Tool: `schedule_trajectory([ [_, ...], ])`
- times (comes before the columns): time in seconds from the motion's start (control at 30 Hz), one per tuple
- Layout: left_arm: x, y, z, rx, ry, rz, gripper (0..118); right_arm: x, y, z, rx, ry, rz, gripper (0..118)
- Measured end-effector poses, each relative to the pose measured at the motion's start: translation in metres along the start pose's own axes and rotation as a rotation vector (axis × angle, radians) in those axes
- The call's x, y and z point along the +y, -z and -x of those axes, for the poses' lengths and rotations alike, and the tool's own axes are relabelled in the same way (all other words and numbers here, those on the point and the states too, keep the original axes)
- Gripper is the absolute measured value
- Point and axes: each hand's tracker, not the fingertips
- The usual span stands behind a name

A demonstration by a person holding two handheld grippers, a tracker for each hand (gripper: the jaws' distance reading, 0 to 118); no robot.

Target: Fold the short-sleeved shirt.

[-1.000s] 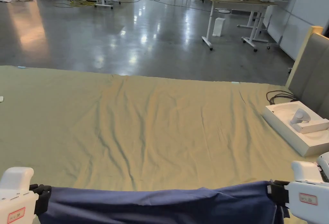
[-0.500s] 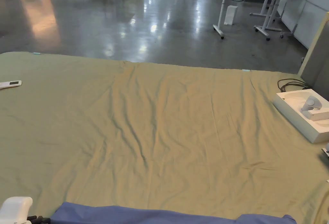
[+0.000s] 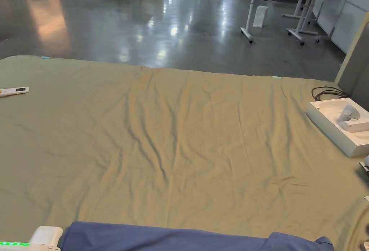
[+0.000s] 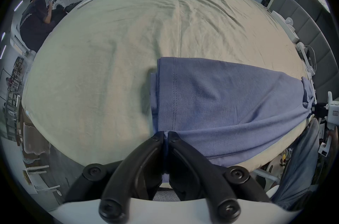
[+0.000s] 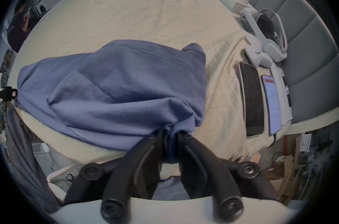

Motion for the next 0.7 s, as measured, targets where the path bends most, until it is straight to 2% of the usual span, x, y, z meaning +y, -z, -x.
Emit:
schedule_trajectory([
  [0.07,0.002,-0.006,0.0,-0.001,-0.012,-0.005,23,0.003,-0.015,0.002,-0.056,0.007,-0.049,43],
  [0.1,0.005,-0.012,-0.001,0.0,-0.011,-0.023,23,0.006,-0.025,0.002,-0.071,0.015,-0.1,43],
  [0.17,0.011,-0.026,-0.006,0.013,-0.003,-0.114,46,0.017,-0.045,0.005,-0.078,0.032,-0.199,53],
  [0.2,0.015,-0.034,-0.009,-0.005,-0.002,-0.171,49,0.022,-0.057,0.008,-0.067,0.039,-0.255,61],
  [0.23,0.021,-0.042,-0.013,-0.027,-0.006,-0.225,49,0.029,-0.066,0.01,-0.05,0.043,-0.307,67],
  [0.37,0.049,-0.069,-0.034,-0.08,-0.022,-0.432,49,0.062,-0.098,0.028,0.028,0.063,-0.558,69],
  [0.57,0.08,-0.108,-0.079,-0.045,0.024,-0.741,49,0.098,-0.134,0.069,0.06,0.088,-0.864,69],
  [0.7,0.091,-0.122,-0.101,-0.049,0.042,-0.85,46,0.109,-0.146,0.09,0.062,0.106,-0.993,66],
])
